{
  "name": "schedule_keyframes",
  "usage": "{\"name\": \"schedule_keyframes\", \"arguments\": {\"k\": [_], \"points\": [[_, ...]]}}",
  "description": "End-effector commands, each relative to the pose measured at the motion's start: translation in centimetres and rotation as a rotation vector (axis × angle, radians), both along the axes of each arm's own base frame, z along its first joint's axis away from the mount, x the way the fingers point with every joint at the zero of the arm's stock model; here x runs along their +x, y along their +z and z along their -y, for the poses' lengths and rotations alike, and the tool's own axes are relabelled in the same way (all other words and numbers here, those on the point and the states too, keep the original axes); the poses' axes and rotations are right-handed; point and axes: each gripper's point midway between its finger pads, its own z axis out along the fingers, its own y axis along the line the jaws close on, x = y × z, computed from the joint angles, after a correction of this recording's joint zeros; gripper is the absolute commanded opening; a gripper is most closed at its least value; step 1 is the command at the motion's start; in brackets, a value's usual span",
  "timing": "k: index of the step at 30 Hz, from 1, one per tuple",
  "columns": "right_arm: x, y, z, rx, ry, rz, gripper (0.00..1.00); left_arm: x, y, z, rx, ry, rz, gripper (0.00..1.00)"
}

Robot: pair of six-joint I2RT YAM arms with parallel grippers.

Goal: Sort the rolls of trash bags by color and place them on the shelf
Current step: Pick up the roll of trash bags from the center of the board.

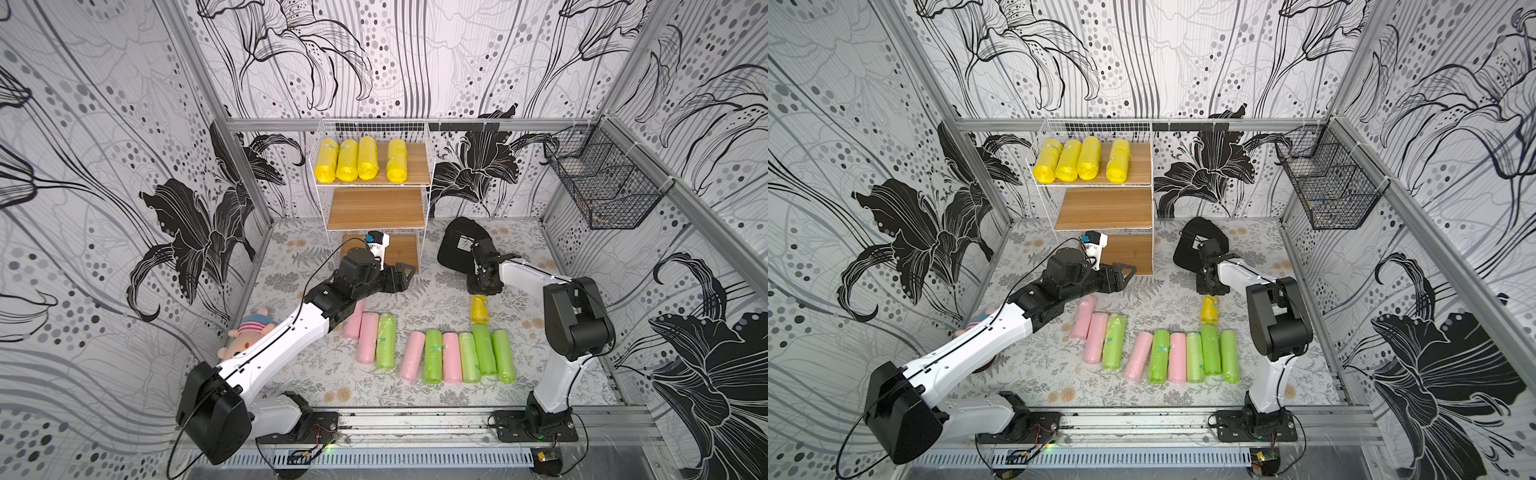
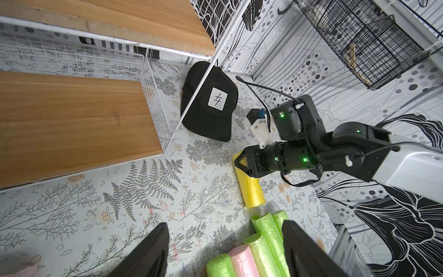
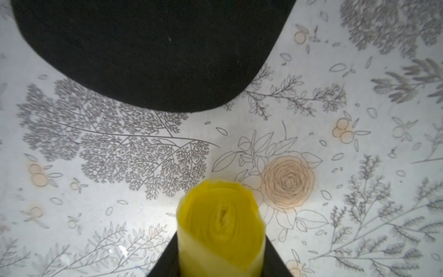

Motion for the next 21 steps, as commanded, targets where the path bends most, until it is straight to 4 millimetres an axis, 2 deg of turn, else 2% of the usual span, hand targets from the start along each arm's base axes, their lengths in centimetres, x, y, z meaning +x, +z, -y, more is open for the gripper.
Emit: {"name": "schedule_keyframes", "arguments": {"k": [1, 4, 9, 12, 17, 21], "points": [[1.8, 7.1, -0.9, 0.154, -0.040, 0.236, 0.35, 0.4, 1.5, 0.6, -0.092, 0.000, 0.049, 0.76], [2.0, 12.4, -2.0, 0.303, -0.062, 0.395, 0.35, 0.4, 2.3, 0.7, -0.170, 0.014, 0.069, 0.76], [0.4, 19.8, -4.3, 0.669, -0.127, 0.597, 0.32, 0.2, 3.8, 1.1, -0.365, 0.027, 0.070, 0.77], [-1.0, 23.1, -5.3, 0.865, -0.172, 0.687, 0.32, 0.0, 4.6, 1.5, -0.496, 0.028, 0.062, 0.79], [-3.7, 27.4, -7.6, 1.039, -0.192, 0.799, 0.32, -0.1, 4.4, 3.0, -0.630, 0.015, 0.024, 0.82], [-5.1, 29.6, -8.7, 1.146, -0.223, 0.857, 0.33, -0.4, 3.9, 4.6, -0.698, -0.006, -0.014, 0.83]]}}
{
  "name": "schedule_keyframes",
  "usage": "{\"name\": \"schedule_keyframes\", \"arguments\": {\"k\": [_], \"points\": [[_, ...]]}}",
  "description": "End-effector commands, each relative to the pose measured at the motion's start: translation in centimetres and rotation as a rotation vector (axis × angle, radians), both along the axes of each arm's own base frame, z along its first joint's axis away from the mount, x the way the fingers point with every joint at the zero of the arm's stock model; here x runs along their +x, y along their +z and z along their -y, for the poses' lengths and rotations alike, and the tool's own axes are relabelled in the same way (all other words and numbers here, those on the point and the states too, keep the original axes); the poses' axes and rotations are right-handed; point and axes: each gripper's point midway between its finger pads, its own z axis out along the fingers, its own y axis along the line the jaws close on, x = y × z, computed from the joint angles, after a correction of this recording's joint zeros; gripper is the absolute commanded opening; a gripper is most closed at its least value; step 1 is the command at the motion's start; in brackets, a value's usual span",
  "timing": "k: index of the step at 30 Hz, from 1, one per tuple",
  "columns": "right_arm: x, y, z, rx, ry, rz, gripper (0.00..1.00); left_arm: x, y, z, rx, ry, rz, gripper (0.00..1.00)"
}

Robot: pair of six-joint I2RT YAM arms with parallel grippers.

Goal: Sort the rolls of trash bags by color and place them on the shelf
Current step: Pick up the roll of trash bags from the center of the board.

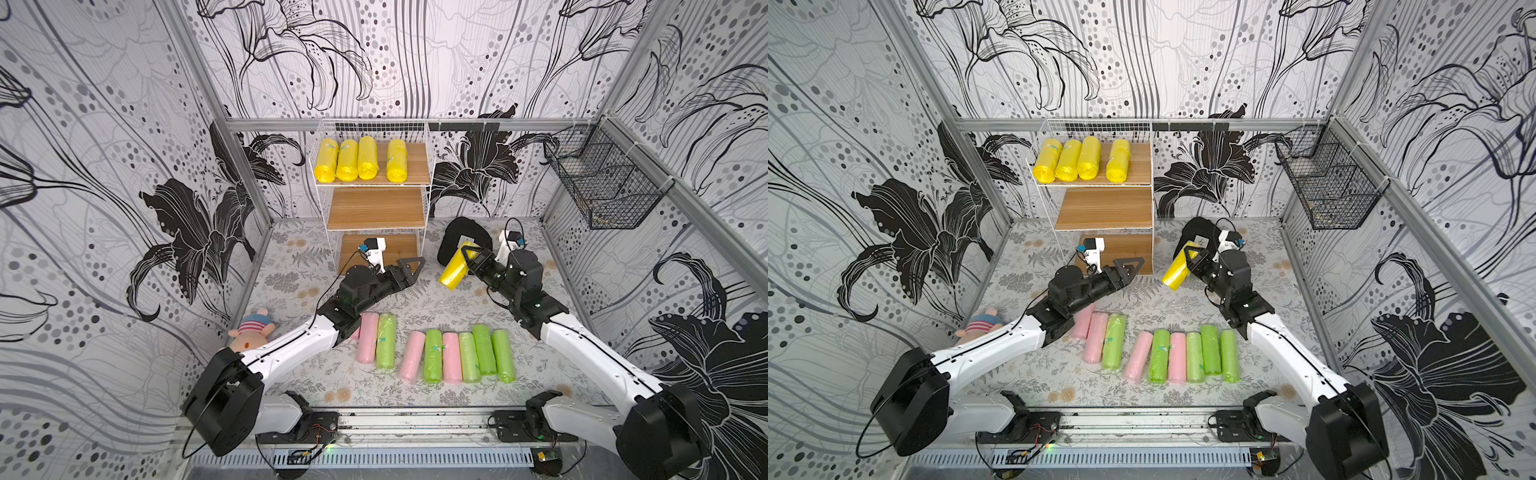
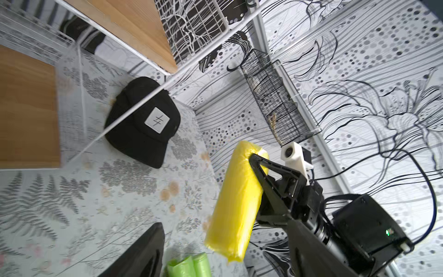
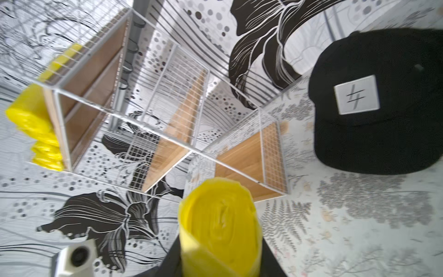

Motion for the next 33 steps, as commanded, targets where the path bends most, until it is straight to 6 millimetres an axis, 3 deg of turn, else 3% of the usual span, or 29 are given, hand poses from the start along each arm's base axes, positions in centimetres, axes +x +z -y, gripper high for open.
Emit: {"name": "schedule_keyframes", "arguments": {"k": [1, 9, 21, 30, 33], "points": [[-0.7, 6.0, 0.2, 0.219, -0.065, 0.150, 0.32, -0.3, 1.9, 0.9, -0.161, -0.018, 0.024, 0.84], [-1.0, 7.3, -0.2, 0.361, -0.066, 0.166, 0.32, -0.4, 2.3, 3.1, -0.235, -0.050, 0.024, 0.86], [-0.7, 7.1, -0.4, 0.401, -0.064, 0.160, 0.32, -0.7, 3.9, 4.8, -0.310, -0.095, 0.042, 0.82], [-0.7, 6.8, -0.7, 0.421, -0.055, 0.150, 0.32, -0.3, 4.6, 5.9, -0.365, -0.134, 0.035, 0.53], [-0.6, 6.8, -0.7, 0.421, -0.054, 0.151, 0.32, -0.3, 5.1, 5.9, -0.386, -0.138, 0.049, 0.37]]}}
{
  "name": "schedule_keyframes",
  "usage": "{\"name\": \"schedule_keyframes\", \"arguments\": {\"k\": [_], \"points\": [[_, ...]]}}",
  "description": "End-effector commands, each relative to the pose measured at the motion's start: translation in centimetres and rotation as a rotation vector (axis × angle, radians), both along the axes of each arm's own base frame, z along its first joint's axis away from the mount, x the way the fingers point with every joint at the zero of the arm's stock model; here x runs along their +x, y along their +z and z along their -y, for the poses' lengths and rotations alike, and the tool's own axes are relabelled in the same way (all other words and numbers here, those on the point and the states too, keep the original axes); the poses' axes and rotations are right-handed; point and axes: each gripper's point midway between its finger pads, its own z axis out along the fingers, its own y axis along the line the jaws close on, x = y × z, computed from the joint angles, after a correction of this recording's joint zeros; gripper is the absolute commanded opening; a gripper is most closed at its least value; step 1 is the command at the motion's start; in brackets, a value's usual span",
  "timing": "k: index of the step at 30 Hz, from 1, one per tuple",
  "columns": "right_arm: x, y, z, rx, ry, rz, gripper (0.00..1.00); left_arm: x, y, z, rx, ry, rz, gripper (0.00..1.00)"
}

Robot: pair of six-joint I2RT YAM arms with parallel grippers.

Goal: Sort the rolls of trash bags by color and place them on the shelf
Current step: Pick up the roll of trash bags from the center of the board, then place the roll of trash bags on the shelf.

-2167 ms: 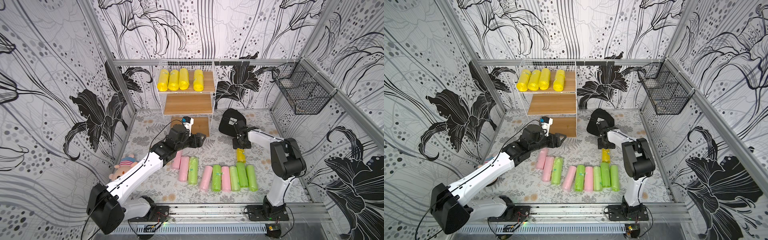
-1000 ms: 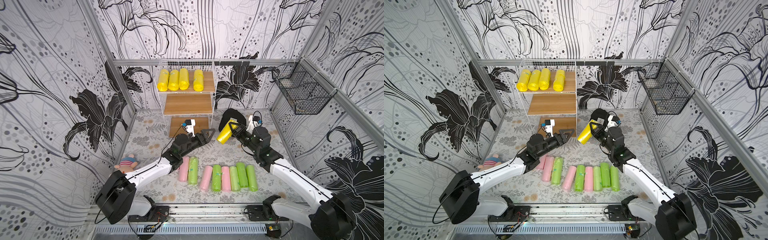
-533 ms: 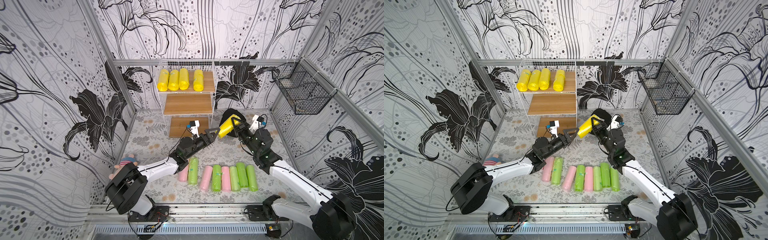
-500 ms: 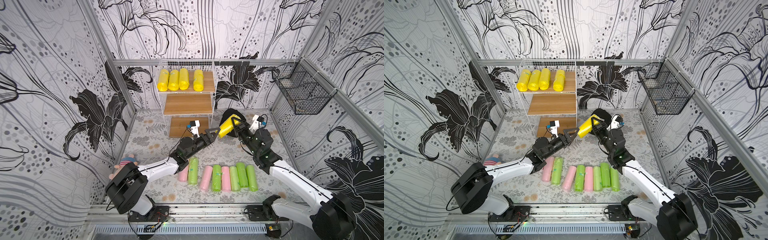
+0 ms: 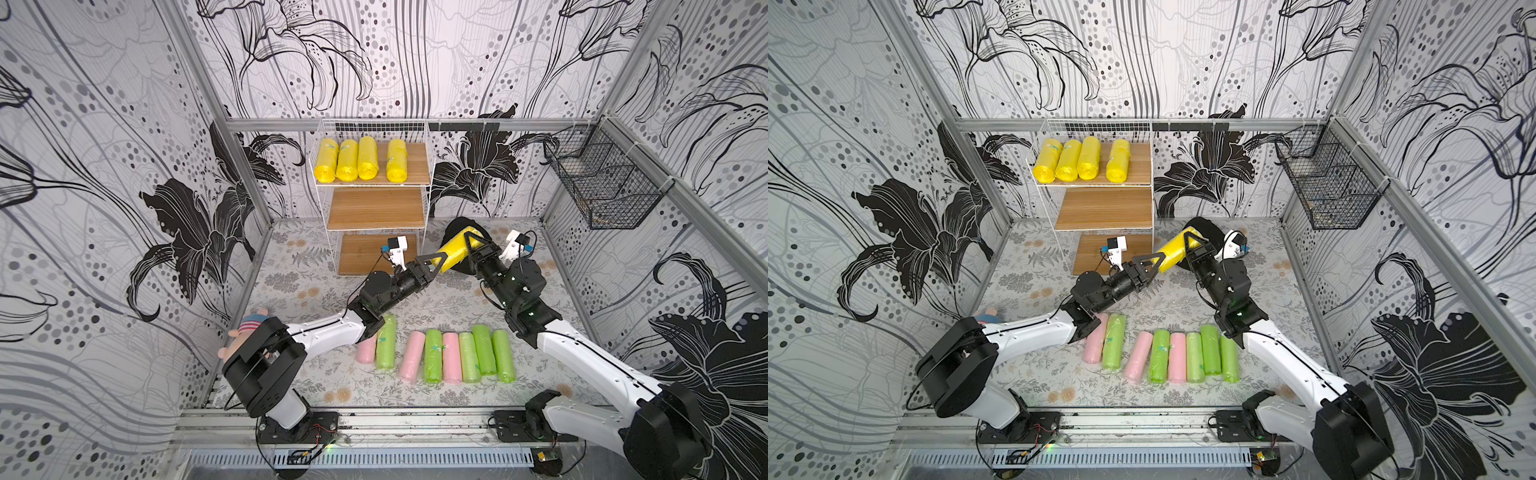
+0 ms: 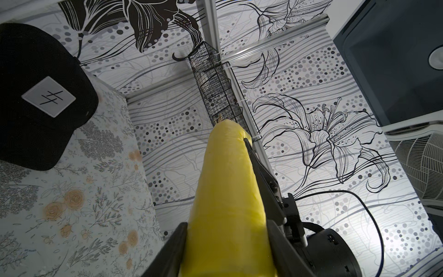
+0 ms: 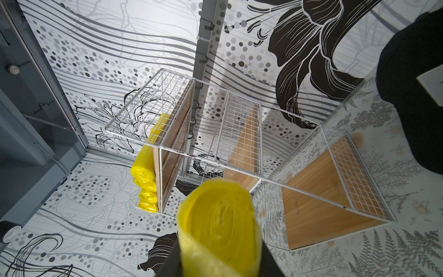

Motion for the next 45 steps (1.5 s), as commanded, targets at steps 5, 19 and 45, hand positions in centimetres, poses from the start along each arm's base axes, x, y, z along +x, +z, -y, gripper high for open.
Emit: {"name": "schedule_keyframes", "arguments": {"k": [5, 19, 45], "points": [[-0.8, 1.6, -0.4, 0.006, 0.022, 0.052, 0.51, -0.6, 3.4, -0.7, -0.036, 0.024, 0.110, 0.04], [-3.8, 4.6, 4.8, -0.308, -0.181, 0.098, 0.99, -3.6, 10.4, -9.6, 0.517, 0.378, 0.354, 0.00], [-3.1, 2.8, 3.7, -0.354, -0.135, 0.046, 0.98, 7.0, 20.3, -10.8, 1.280, 0.813, 0.424, 0.00]]}}
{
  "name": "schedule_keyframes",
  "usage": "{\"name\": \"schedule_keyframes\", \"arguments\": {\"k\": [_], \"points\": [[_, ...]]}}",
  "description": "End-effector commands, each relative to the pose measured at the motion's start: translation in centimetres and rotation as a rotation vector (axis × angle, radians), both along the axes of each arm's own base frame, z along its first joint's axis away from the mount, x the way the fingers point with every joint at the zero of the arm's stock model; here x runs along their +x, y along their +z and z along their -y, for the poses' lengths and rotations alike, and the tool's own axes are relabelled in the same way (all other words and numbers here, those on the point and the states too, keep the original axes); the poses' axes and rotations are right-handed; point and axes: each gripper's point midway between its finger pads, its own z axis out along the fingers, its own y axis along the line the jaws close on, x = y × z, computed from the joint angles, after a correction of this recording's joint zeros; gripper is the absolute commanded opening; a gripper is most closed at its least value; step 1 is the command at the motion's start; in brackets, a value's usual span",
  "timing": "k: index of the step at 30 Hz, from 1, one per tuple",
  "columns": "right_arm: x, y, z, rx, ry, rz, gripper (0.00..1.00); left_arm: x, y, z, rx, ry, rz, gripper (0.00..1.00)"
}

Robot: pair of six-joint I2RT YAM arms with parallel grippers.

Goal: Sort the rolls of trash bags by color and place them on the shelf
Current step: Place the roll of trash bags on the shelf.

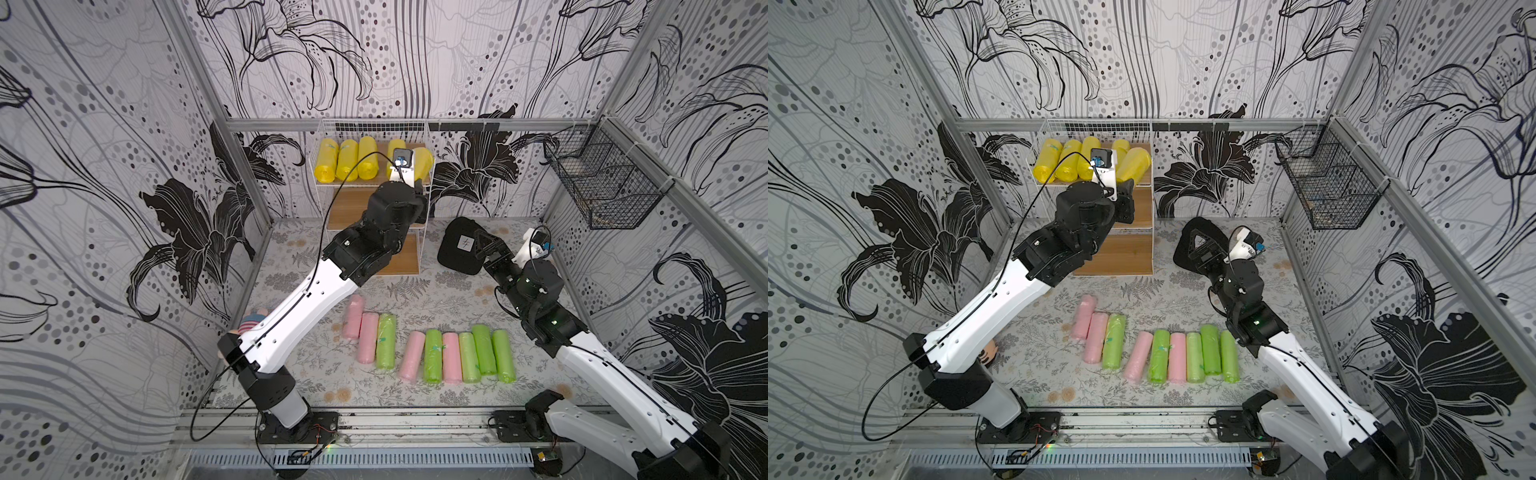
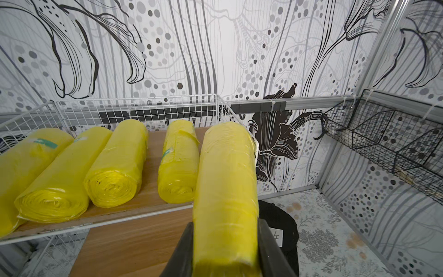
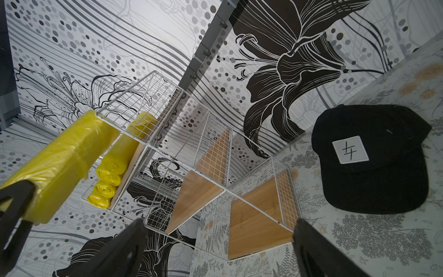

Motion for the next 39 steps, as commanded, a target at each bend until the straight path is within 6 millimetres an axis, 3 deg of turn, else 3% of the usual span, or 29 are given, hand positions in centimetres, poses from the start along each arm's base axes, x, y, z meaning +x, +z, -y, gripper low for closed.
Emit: {"name": "schedule_keyframes", "arguments": {"k": [1, 14, 21, 33, 39], "points": [[-0.6, 1.5, 0.4, -0.010, -0.002, 0.034, 0.98, 0.4, 2.2, -1.1, 0.058, 0.080, 0.050, 0.00], [-1.2, 1.6, 0.9, -0.015, -0.013, 0.036, 0.97, 4.2, 3.0, -0.9, 0.224, 0.207, 0.084, 0.00], [-1.6, 1.7, 1.1, -0.016, -0.016, 0.036, 0.97, 5.7, 3.2, -2.1, 0.244, 0.248, 0.094, 0.00], [-1.9, 1.8, 1.3, -0.008, -0.015, 0.032, 0.96, 9.3, 1.7, -2.0, 0.247, 0.214, 0.088, 0.00], [-1.7, 1.5, 1.2, -0.009, -0.016, 0.024, 0.96, 10.4, 0.8, -1.3, 0.286, 0.197, 0.093, 0.09]]}}
